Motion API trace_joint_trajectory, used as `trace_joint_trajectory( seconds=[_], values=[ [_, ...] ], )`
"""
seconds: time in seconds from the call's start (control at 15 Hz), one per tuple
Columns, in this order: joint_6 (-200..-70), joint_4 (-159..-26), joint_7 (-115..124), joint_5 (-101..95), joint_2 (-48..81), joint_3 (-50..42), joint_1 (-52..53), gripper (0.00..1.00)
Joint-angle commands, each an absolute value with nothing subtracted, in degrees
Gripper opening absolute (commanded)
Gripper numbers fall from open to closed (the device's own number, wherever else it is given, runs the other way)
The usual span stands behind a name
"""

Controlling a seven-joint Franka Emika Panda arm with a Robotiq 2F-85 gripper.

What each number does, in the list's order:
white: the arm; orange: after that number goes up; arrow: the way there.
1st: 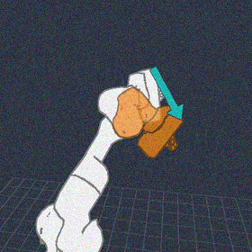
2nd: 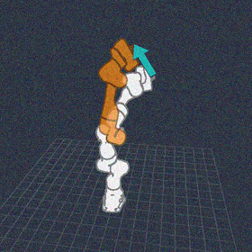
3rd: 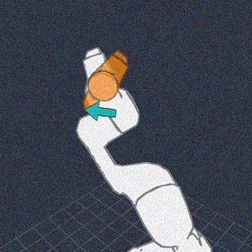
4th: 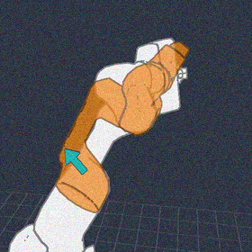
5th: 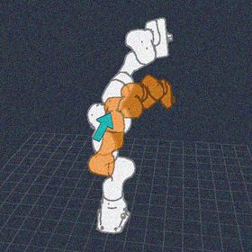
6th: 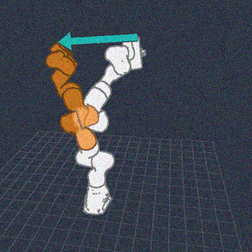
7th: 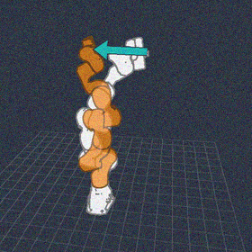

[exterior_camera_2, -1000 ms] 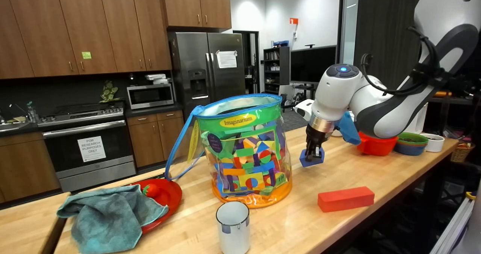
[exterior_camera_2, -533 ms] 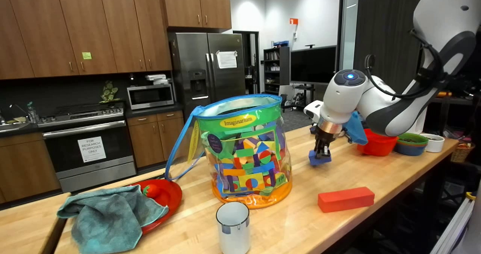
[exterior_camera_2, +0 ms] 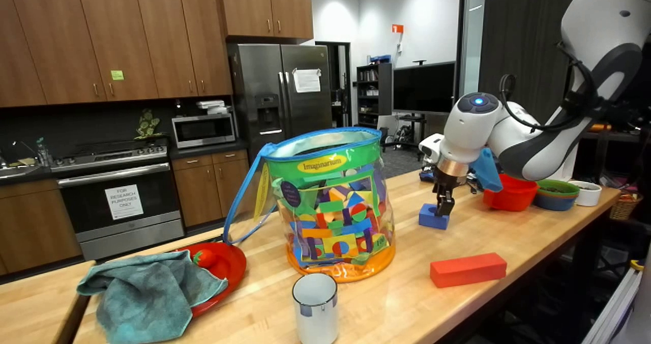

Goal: Remove the blue block with a hole at the center from the clear bag and put it on the table

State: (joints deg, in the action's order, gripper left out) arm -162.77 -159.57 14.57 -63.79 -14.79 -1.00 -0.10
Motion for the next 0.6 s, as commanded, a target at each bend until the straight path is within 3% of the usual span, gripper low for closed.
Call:
trace_joint_trajectory(
  seconds=[0.0, 0.27, 0.53],
  values=[
    [-163.3, -159.5, -1.0, -48.1, -15.9, -7.1, 5.1, 1.0],
    [-154.2, -155.7, -16.7, -26.4, -21.8, -17.5, 16.7, 1.0],
    [-145.1, -146.1, -21.1, -14.9, -25.9, -11.0, 9.5, 1.0]
  ],
)
